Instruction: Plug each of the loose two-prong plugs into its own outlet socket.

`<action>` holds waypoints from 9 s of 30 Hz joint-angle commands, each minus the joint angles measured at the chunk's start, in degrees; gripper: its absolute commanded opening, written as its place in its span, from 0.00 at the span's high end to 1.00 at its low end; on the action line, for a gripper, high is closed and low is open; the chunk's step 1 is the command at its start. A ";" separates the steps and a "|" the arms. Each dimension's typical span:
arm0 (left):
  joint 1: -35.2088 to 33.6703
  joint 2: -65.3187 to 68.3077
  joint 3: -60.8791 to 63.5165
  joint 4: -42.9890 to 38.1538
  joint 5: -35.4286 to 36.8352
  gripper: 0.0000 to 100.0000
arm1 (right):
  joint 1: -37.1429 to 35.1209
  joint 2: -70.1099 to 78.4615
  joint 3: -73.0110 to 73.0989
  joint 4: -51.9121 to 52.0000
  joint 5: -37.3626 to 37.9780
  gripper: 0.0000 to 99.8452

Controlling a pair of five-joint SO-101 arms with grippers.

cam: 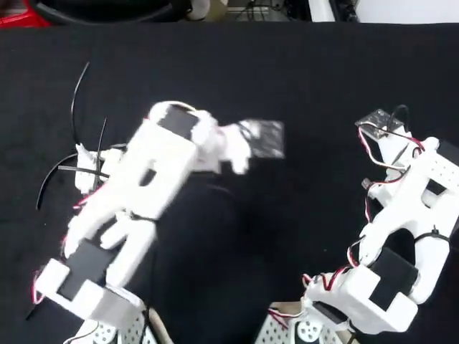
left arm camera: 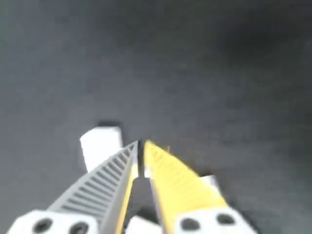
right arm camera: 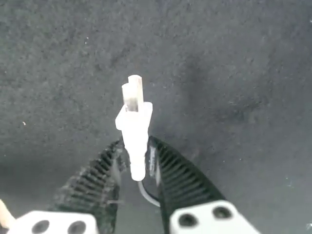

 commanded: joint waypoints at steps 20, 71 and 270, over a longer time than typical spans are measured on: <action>-15.43 37.45 -22.73 -9.49 -11.08 0.74 | -2.64 -2.07 -0.22 -0.26 -1.85 0.99; 10.15 22.51 -13.32 -3.69 26.99 0.97 | -0.62 -2.51 3.03 -2.81 -1.49 0.99; -27.38 -102.95 94.99 -14.24 25.49 0.81 | -34.99 -12.53 33.27 -9.76 -64.88 0.83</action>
